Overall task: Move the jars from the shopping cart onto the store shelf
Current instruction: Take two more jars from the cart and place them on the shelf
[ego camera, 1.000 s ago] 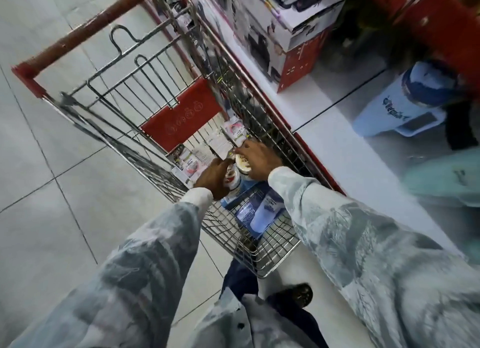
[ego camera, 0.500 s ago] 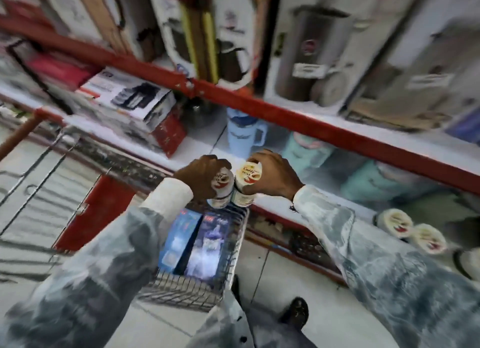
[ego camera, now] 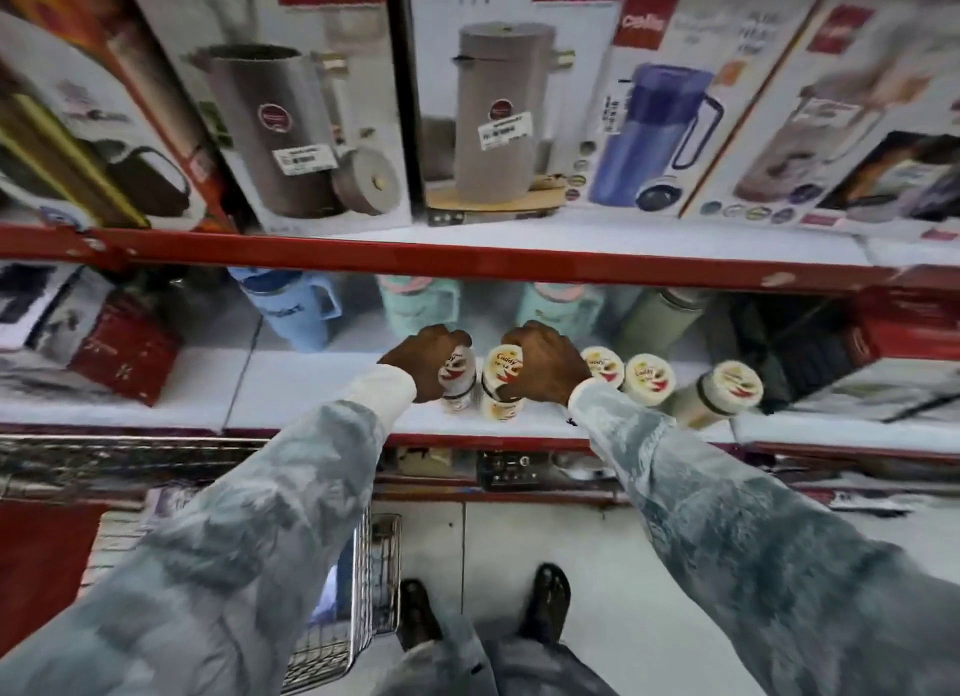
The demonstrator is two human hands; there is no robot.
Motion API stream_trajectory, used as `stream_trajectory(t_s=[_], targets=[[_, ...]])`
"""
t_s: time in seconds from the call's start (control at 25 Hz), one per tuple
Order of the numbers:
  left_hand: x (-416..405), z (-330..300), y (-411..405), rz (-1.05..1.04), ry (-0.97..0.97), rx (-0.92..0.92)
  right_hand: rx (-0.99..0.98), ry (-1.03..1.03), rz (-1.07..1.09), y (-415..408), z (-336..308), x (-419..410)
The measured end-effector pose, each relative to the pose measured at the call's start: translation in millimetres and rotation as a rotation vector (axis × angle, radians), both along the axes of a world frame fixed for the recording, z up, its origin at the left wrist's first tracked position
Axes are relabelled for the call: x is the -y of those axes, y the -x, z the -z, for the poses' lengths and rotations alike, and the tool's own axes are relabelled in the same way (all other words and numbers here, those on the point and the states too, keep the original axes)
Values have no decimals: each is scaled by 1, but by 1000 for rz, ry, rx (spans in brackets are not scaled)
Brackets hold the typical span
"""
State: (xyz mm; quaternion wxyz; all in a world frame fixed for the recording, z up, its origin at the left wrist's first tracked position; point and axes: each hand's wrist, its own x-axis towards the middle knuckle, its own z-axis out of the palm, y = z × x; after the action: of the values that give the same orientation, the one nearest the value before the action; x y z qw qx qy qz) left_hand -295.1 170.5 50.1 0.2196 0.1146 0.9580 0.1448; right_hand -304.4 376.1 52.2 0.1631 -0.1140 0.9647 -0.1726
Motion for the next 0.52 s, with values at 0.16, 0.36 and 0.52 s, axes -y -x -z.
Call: stream_trajectory(t_s=[0.16,0.36,0.52], targets=[[1,10,3,-10,35,39,5,12,7,0,10,-8],[22,11,0,-79,57,50,2,27,-25,1,13,1],[33,13,-3,-104,67,62,2,15,-59,3,12,14]])
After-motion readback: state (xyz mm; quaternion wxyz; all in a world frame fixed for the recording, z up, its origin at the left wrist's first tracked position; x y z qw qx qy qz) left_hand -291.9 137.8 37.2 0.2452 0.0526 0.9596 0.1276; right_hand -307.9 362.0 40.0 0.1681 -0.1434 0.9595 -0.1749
